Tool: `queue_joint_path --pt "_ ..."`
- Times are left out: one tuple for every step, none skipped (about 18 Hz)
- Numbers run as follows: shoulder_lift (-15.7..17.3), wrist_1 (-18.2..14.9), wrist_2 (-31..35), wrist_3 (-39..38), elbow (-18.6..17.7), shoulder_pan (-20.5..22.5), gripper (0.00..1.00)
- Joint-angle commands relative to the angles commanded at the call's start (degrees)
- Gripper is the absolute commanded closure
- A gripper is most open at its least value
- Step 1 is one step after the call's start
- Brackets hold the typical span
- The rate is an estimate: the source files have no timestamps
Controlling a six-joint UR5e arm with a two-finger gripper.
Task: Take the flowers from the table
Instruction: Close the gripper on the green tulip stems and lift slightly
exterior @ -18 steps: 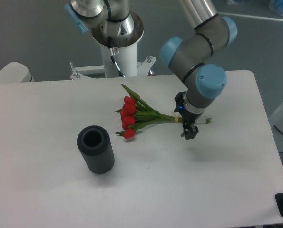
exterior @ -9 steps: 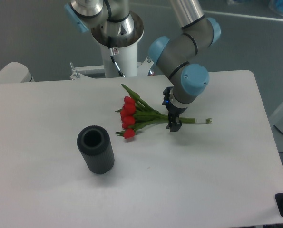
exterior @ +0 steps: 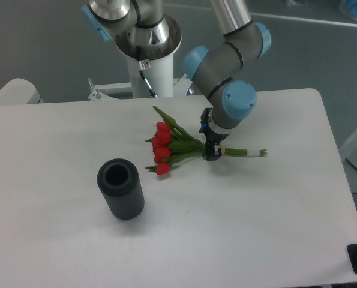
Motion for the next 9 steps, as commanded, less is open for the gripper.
queue_joint_path --pt "0.17 0.88 0.00 -0.09 -0.26 0.00 0.63" --pt "0.18 1.58 0.00 -0.09 -0.35 -0.09 0.67" --pt "0.18 2.11 0.00 -0.09 -0.27 0.00 0.68" --pt "0.26 2.55 0.00 0.00 0.34 0.17 0.68" --pt "0.26 2.64 0.00 0.08 0.78 0.35 0.69" --pt "0.26 2.64 0.00 0.35 1.40 0.44 0.71" --pt "0.26 2.56 0.00 0.44 2.19 0.70 0.72" --pt "0.35 2.47 -0.09 0.44 2.80 0.96 0.72" --pt "0.35 2.47 -0.17 0.52 3.33 1.05 0.73"
